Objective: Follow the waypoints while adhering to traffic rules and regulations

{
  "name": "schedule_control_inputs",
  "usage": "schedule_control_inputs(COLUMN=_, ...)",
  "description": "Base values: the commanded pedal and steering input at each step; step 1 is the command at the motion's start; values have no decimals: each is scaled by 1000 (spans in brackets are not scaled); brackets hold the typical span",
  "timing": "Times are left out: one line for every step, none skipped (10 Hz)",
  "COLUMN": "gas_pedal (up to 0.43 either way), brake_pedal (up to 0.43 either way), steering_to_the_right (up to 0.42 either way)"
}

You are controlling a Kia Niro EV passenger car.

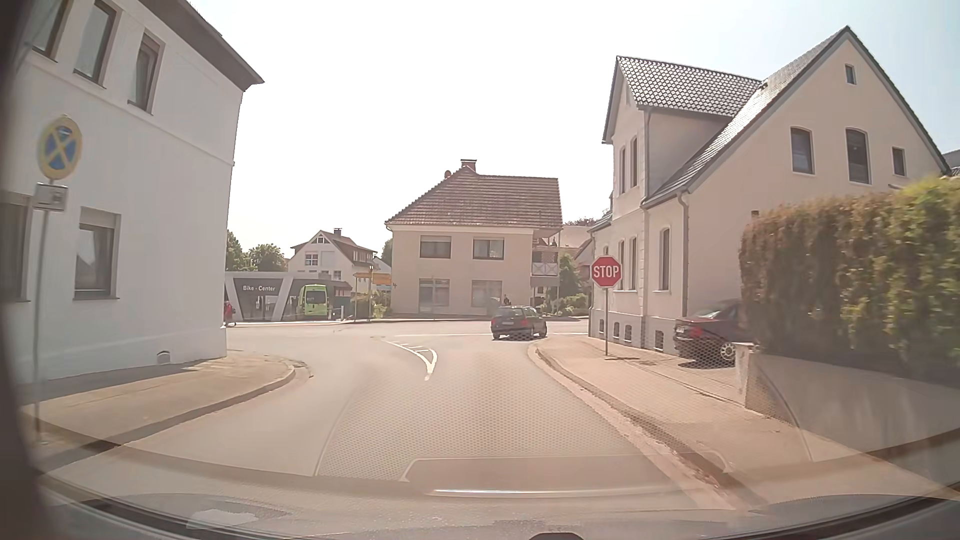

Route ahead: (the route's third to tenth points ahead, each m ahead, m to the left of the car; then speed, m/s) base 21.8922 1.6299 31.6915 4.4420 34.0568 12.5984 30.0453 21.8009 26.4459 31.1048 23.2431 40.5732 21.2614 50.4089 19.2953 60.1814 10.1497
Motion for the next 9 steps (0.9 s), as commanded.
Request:
schedule_control_inputs(gas_pedal=0, brake_pedal=177, steering_to_the_right=-18)
schedule_control_inputs(gas_pedal=0, brake_pedal=189, steering_to_the_right=-18)
schedule_control_inputs(gas_pedal=0, brake_pedal=195, steering_to_the_right=-18)
schedule_control_inputs(gas_pedal=0, brake_pedal=213, steering_to_the_right=-18)
schedule_control_inputs(gas_pedal=0, brake_pedal=226, steering_to_the_right=-18)
schedule_control_inputs(gas_pedal=0, brake_pedal=226, steering_to_the_right=-19)
schedule_control_inputs(gas_pedal=0, brake_pedal=220, steering_to_the_right=-19)
schedule_control_inputs(gas_pedal=0, brake_pedal=220, steering_to_the_right=-20)
schedule_control_inputs(gas_pedal=0, brake_pedal=226, steering_to_the_right=-20)
